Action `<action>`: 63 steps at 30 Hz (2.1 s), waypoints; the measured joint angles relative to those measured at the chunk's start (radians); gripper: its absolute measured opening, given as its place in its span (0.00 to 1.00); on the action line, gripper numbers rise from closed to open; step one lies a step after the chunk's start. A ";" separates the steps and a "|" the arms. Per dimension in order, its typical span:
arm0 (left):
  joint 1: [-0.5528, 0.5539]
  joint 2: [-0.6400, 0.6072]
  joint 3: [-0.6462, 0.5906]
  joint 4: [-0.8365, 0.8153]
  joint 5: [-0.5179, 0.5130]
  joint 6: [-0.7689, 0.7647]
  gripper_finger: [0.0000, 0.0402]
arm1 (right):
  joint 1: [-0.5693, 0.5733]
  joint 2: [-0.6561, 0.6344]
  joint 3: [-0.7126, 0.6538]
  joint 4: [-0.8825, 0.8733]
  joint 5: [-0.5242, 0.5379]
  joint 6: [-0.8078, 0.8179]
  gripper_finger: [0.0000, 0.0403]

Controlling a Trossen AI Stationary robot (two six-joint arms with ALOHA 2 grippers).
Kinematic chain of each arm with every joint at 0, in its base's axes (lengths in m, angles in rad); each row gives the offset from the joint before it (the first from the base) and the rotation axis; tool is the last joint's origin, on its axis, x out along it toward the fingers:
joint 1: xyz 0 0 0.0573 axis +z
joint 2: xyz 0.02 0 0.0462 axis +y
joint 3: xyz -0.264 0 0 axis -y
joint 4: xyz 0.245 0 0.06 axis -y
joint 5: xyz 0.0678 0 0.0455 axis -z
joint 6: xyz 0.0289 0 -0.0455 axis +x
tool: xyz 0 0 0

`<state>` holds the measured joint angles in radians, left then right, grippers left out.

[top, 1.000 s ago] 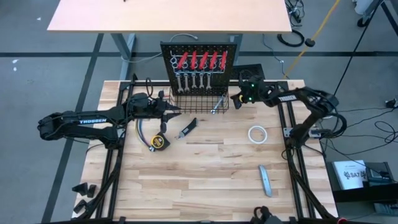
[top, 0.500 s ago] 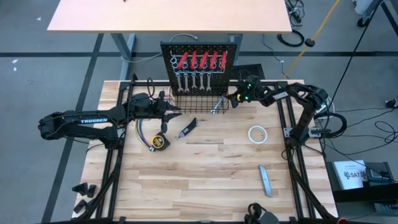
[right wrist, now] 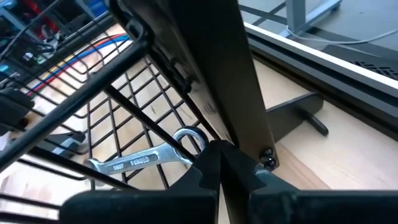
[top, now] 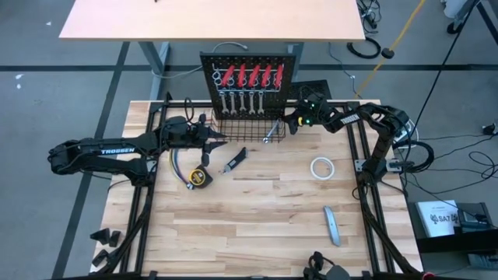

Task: Hang tools onto peg board
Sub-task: Hang the wrench on the peg board

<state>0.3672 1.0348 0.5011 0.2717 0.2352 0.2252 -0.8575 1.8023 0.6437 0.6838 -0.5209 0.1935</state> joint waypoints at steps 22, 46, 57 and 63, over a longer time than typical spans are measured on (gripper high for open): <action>0.000 0.000 0.000 -0.004 0.000 -0.002 0.27 | 0.000 0.000 0.000 0.059 -0.213 -0.005 0.00; 0.000 0.000 0.000 -0.028 0.000 -0.006 0.27 | -0.050 -0.047 0.002 -0.051 -0.264 0.024 0.00; 0.000 0.000 0.000 -0.027 0.000 -0.009 0.27 | -0.007 -0.060 0.002 -0.307 -0.154 -0.056 0.00; -0.001 0.000 0.000 -0.027 0.000 -0.010 0.27 | 0.051 -0.060 0.002 -0.222 -0.080 -0.038 0.00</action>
<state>0.3666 1.0344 0.5014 0.2447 0.2352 0.2152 -0.8064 1.7424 0.6453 0.4623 -0.6009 0.1552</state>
